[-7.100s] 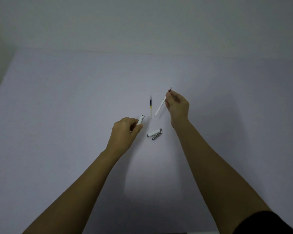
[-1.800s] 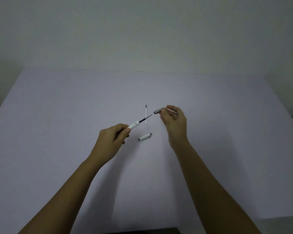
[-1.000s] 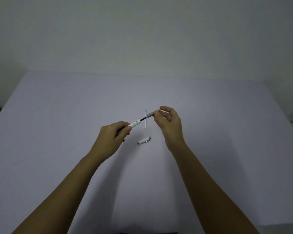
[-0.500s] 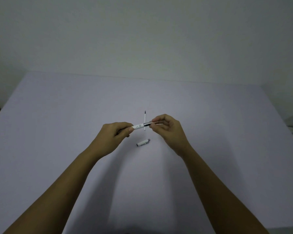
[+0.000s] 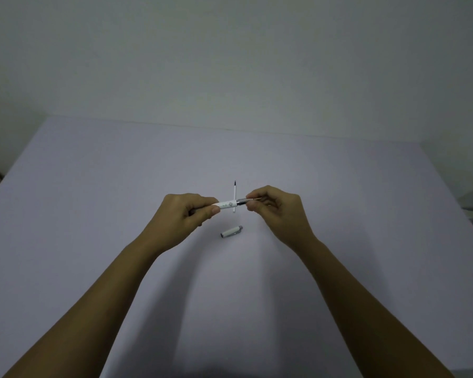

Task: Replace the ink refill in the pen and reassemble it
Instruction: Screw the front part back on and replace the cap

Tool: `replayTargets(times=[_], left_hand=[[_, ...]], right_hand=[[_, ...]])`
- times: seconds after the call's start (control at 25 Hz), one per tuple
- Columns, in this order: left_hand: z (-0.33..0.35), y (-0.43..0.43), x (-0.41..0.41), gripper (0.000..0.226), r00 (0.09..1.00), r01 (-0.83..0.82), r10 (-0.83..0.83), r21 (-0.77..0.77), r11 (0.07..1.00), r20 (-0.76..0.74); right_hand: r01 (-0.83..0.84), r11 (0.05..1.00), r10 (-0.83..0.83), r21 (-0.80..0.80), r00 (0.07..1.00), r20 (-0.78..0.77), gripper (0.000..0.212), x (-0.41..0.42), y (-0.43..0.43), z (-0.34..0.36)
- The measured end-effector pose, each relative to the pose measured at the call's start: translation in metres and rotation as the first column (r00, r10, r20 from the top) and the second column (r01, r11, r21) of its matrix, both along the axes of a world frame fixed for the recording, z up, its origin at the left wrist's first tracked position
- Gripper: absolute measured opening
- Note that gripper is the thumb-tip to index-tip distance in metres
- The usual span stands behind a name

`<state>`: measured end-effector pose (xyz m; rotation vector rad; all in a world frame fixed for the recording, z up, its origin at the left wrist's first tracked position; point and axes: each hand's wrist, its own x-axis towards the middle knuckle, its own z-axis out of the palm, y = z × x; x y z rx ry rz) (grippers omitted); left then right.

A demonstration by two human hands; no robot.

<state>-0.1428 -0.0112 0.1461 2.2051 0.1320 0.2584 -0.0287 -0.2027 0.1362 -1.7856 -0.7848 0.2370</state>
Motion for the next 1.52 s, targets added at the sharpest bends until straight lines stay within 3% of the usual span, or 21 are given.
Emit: replayTargets(times=[0.12,0.24,0.36,0.52,0.6,0.72,0.8,0.96,1.08,1.2,1.4,1.52], left_hand=[[0.001,0.000,-0.002,0.013,0.999,-0.001,0.000,0.035,0.999,0.046],[0.001,-0.003,-0.004,0.017,1.000,-0.014,0.013,-0.046,0.999,-0.027],[0.004,0.003,-0.010,0.018,0.993,-0.039,0.020,-0.166,0.985,-0.116],[0.007,0.002,-0.010,0.012,1.000,-0.019,0.020,-0.067,0.998,0.010],[0.006,0.000,-0.010,0.015,0.997,-0.046,0.048,-0.048,0.998,0.059],[0.002,-0.001,-0.012,0.018,0.994,-0.068,0.069,-0.019,0.998,0.083],[0.002,0.000,-0.013,0.017,0.995,-0.068,0.071,-0.042,0.997,0.075],[0.002,0.002,-0.011,0.014,0.994,-0.100,0.104,-0.102,0.990,0.032],[0.002,0.000,-0.010,0.012,0.994,-0.105,0.110,-0.151,0.983,0.021],[0.003,-0.002,-0.011,0.014,0.994,-0.099,0.104,-0.182,0.978,0.022],[0.005,0.000,-0.013,0.018,0.995,-0.092,0.095,-0.155,0.984,0.011],[0.003,-0.001,-0.013,0.013,0.996,-0.084,0.087,-0.143,0.986,0.011]], right_hand=[[0.012,1.000,-0.011,-0.024,0.998,0.062,0.008,-0.002,0.004,0.005],[0.019,0.999,-0.016,-0.030,0.993,0.118,0.006,-0.001,0.008,0.011],[-0.030,0.999,0.030,0.030,0.999,0.026,0.014,-0.006,0.008,0.016],[-0.003,1.000,0.003,0.016,1.000,-0.015,0.013,-0.006,0.006,0.015],[0.020,0.997,-0.014,-0.073,0.996,0.084,0.005,-0.008,0.009,0.016],[0.091,0.963,-0.016,-0.252,0.959,0.284,0.020,-0.009,0.014,0.019],[0.112,0.949,-0.016,-0.294,0.950,0.312,0.031,-0.007,0.016,0.021],[-0.061,0.968,0.107,-0.243,0.977,0.183,0.016,-0.006,0.013,0.029],[-0.085,0.973,0.129,-0.213,0.972,0.198,0.004,-0.002,0.012,0.031],[-0.023,0.966,0.074,-0.256,0.979,0.190,0.020,0.000,0.015,0.032],[-0.101,0.950,0.153,-0.295,0.975,0.160,0.010,0.003,0.012,0.033],[-0.054,0.938,0.122,-0.342,0.976,0.180,0.028,0.003,0.014,0.033]])
